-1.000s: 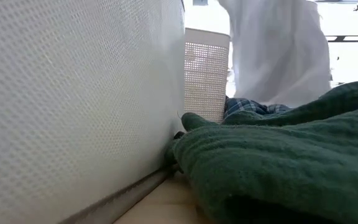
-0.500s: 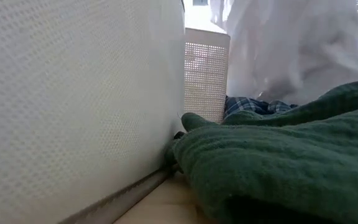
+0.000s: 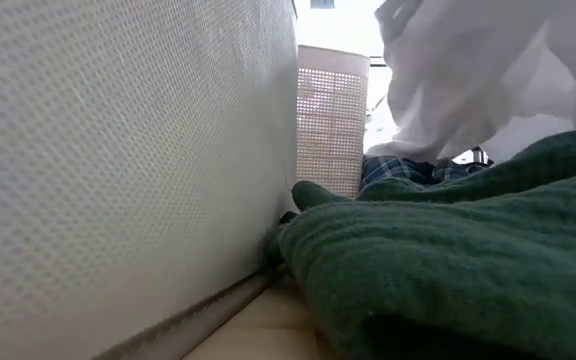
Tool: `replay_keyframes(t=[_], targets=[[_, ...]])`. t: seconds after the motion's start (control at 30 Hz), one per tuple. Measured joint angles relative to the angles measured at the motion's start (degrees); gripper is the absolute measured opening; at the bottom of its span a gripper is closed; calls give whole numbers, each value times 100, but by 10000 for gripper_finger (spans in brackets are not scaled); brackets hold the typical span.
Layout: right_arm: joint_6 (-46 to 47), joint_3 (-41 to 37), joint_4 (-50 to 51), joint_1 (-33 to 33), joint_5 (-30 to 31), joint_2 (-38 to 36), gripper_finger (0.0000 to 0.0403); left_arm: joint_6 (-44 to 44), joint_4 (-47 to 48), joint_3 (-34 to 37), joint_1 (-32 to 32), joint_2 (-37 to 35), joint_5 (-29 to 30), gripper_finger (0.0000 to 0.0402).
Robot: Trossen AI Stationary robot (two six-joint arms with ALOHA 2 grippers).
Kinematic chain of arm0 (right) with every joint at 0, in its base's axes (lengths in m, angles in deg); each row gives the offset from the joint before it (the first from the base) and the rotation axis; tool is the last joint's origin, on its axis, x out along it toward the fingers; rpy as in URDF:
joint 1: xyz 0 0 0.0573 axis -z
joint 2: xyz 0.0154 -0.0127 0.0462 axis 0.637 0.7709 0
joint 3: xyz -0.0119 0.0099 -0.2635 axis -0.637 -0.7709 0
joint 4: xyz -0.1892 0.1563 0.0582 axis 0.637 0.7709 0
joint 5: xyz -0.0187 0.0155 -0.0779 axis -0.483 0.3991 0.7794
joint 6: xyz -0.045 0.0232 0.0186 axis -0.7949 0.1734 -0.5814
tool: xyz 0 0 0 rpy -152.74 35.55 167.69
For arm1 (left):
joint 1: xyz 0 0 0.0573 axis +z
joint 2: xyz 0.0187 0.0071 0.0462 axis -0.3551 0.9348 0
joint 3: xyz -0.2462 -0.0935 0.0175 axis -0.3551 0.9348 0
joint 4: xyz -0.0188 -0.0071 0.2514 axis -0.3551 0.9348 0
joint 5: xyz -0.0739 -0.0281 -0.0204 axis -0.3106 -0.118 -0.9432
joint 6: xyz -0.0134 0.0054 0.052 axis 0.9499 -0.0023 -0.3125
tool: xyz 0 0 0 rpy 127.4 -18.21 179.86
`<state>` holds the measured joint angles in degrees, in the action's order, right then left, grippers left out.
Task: Sort clothes
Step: Put the white polo shirt into the white bin
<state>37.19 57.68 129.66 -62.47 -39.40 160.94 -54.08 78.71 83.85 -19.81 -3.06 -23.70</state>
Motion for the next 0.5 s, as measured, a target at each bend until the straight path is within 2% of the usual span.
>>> replay_keyframes(t=[0.3, 0.37, 0.5], targets=[[815, 44, 42, -693, 19, -10, 0, 0, 0, 0, -2, 0, 0, 1], [165, 46, -198, -759, 382, -15, 0, 0, 0, 0, -1, 0, 0, 1], [-2015, 48, -1339, -430, 1793, 148, 0, 0, 0, 1, 0, 0, 0, 1]])
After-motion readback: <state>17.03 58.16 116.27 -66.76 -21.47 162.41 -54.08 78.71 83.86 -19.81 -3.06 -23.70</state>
